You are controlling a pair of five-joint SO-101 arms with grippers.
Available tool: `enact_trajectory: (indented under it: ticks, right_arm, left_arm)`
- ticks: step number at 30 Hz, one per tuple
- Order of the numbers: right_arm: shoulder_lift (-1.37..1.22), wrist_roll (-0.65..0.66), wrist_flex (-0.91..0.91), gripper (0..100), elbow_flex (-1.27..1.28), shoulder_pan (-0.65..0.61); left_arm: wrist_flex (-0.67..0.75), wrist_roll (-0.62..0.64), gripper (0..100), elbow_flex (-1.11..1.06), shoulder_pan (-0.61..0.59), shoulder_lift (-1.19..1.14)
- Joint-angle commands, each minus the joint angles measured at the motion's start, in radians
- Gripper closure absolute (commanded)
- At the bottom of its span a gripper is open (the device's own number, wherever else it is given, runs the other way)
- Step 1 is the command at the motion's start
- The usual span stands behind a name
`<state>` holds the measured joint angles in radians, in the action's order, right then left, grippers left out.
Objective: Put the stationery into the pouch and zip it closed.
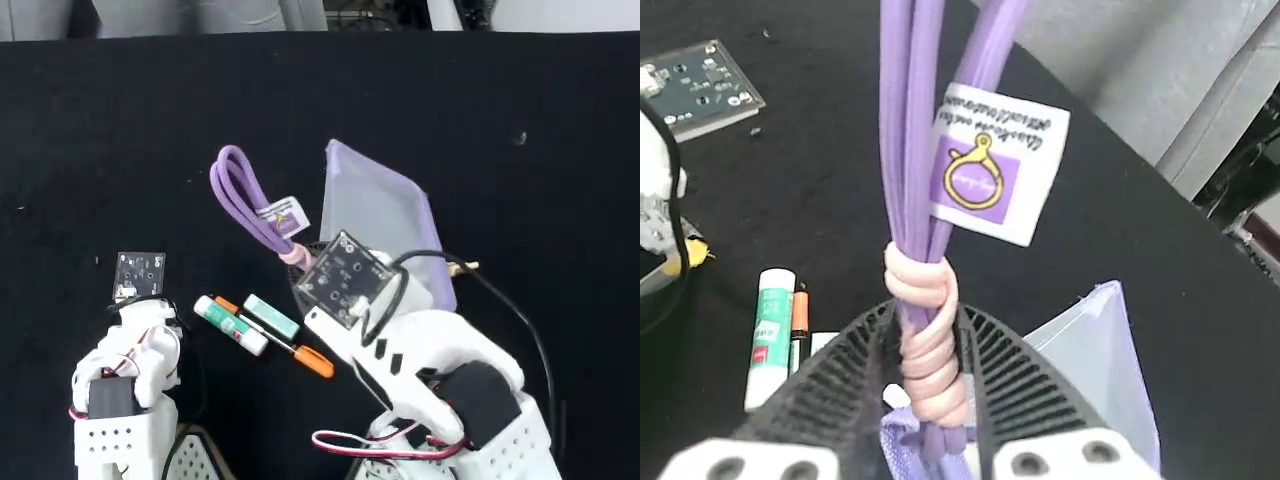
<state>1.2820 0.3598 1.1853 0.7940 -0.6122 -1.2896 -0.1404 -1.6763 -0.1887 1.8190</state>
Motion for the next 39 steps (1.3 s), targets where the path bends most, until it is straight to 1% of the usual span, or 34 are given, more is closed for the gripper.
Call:
enact_trajectory:
  ticks: [1,6,12,14,18,24,26,28,32,34,37,39]
  right_arm:
    - [0.027,0.011,-0.081,98.4,0.028,-0.012]
    - [0.035,0.015,-0.201,98.4,0.125,-0.012]
    - [0.058,0.011,-0.212,98.4,0.145,-0.012]
    - [0.067,0.011,-0.218,98.4,0.159,-0.012]
    - [0.07,0.011,-0.221,98.4,0.166,-0.012]
    - [0.065,0.011,-0.221,98.4,0.165,-0.012]
    - [0.065,0.011,-0.221,98.4,0.165,-0.012]
    - [0.065,0.011,-0.221,98.4,0.165,-0.012]
    - [0.064,0.011,-0.226,98.4,0.166,-0.012]
    - [0.064,0.011,-0.247,98.4,0.18,-0.012]
    - [0.064,0.015,-0.304,98.4,0.226,-0.012]
    - [0.064,0.017,-0.324,98.4,0.242,-0.012]
  left_arm:
    - [0.017,0.002,97,-0.024,0.007,0.005]
    - [0.017,0.002,97,-0.024,0.007,0.005]
    - [0.017,0.003,97,-0.024,0.019,0.005]
    - [0.018,0.002,97,-0.024,0.076,0.005]
    - [0.017,0.0,97,-0.024,0.268,0.005]
    - [0.025,0.006,97,-0.019,0.364,0.006]
    - [0.066,0.002,97,-0.007,0.398,0.006]
    - [0.138,0.005,97,0.012,0.41,0.006]
    - [0.273,-0.003,97,0.062,0.384,0.006]
    - [0.318,-0.006,97,0.107,0.375,0.006]
    - [0.285,-0.084,97,0.2,0.387,0.006]
    - [0.244,-0.117,94,0.251,0.423,0.006]
